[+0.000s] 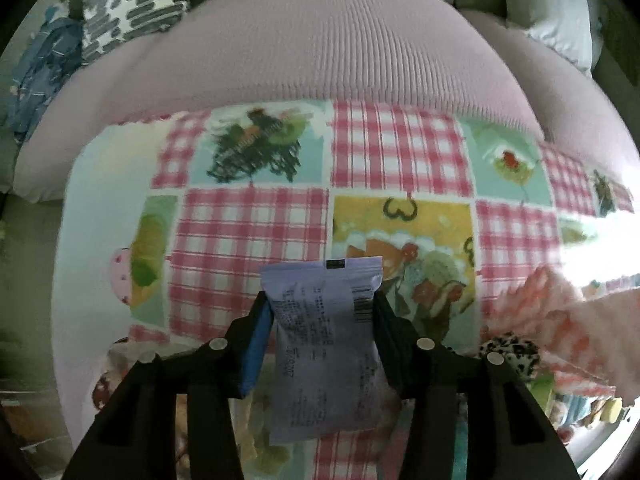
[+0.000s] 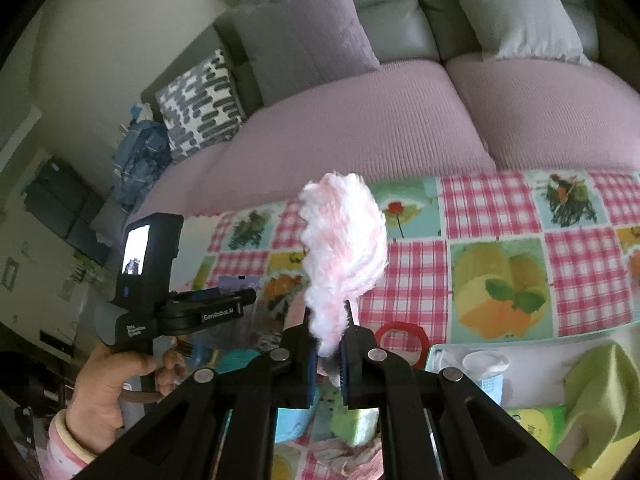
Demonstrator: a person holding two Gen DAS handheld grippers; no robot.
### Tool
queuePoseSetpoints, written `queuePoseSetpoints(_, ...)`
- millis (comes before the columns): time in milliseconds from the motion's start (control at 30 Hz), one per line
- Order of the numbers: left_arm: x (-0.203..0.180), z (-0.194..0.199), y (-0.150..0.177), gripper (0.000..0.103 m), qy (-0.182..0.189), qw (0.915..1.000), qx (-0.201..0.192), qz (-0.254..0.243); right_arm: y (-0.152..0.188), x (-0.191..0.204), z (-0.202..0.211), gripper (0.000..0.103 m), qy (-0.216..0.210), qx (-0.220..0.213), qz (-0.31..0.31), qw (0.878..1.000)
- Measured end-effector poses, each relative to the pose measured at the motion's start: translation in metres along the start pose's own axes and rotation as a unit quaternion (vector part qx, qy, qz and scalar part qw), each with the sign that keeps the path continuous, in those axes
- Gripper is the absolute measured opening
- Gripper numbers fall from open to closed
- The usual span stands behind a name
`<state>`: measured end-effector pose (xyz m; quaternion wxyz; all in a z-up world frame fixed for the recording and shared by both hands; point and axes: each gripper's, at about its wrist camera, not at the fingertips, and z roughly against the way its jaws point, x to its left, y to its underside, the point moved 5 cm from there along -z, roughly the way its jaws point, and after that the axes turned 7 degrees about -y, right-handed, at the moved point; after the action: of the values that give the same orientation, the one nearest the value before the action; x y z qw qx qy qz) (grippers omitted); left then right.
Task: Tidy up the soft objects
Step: 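Lift the purple packet with the left tool while the right tool carries the pink towel to the tray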
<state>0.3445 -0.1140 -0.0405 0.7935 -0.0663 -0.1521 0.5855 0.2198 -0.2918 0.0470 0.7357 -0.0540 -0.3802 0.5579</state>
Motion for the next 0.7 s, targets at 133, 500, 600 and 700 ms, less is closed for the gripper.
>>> queuePoseSetpoints(133, 0.007, 0.043, 0.003, 0.05, -0.005, 0.9993, -0.036, 0.013, -0.003, 0.011, 0.026, 0.009, 0.002, -0.022, 0.007, 1.0)
queuePoseSetpoints(500, -0.028, 0.149, 0.023, 0.051, 0.027, 0.9895, -0.142, -0.003, 0.002, 0.025, 0.116, 0.009, 0.018, -0.091, 0.024, 0.995)
queuePoseSetpoints(600, -0.055, 0.172, 0.034, 0.051, 0.047, 0.985, -0.164, -0.025, 0.007, 0.016, 0.141, 0.009, 0.029, -0.106, 0.022, 0.994)
queuePoseSetpoints(700, -0.082, 0.185, 0.045, 0.051, 0.066, 0.9808, -0.177, -0.047, 0.012, 0.004, 0.162, 0.009, 0.045, -0.118, 0.016, 0.992)
